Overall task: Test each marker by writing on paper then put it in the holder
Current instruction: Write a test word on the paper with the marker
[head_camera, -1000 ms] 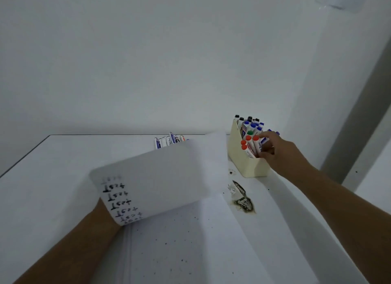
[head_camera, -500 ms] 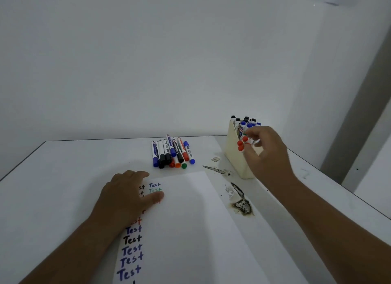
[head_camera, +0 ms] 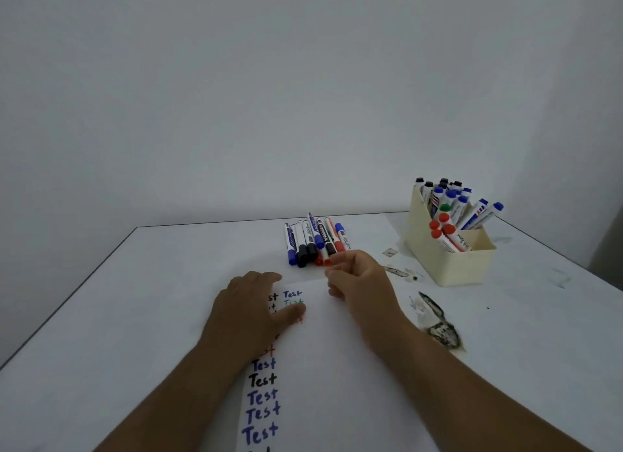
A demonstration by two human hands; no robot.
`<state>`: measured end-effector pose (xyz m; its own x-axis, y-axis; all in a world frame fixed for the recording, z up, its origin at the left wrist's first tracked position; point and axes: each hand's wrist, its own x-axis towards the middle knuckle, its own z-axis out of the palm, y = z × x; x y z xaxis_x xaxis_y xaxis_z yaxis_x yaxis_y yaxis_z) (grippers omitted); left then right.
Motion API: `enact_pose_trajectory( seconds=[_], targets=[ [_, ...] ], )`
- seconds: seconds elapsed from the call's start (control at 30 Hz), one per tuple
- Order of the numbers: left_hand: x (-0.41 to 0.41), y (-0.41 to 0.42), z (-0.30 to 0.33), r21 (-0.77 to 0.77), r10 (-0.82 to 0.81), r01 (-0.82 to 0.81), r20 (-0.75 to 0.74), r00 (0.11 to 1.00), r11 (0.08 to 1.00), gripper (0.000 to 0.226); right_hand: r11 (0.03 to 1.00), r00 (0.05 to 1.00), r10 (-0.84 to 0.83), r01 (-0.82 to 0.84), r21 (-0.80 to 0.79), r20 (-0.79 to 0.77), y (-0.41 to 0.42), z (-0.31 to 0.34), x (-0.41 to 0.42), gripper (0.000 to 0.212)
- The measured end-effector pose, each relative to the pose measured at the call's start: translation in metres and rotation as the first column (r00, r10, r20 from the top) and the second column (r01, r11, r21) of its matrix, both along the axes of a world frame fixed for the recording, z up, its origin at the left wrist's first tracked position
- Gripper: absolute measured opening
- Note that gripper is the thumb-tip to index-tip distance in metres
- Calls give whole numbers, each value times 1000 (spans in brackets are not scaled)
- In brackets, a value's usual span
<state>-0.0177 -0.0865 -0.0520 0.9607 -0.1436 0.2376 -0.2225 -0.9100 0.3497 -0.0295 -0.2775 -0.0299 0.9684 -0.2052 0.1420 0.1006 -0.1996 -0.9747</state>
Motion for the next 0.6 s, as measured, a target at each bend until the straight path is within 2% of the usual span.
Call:
enact_pose_trajectory(
  seconds=[0.1, 0.2, 0.33, 0.47, 0.6],
  targets=[
    [0, 1, -1, -11, 2, -2, 16, 1000, 1000, 67, 999, 1000, -16, 16, 27, -19, -2, -9, 1, 18],
    [1, 1, 0, 6, 1, -1, 5, 1000, 1000, 62, 1000, 999, -5, 5, -17, -31, -5, -13, 6, 15],
    [2, 0, 1, 20, 32, -31, -31, 999, 999, 68, 1000, 1000, -9, 9, -21, -24, -6, -18, 10, 15],
    [15, -8, 8, 157, 74, -65, -54, 996, 986, 83, 998, 1000, 17, -17, -58, -1, -5, -18, 11, 17],
    [37, -6, 18, 323, -4, 25, -63, 998, 946, 94, 998, 999, 40, -40, -49, 5, -7, -16, 9, 17]
  ],
)
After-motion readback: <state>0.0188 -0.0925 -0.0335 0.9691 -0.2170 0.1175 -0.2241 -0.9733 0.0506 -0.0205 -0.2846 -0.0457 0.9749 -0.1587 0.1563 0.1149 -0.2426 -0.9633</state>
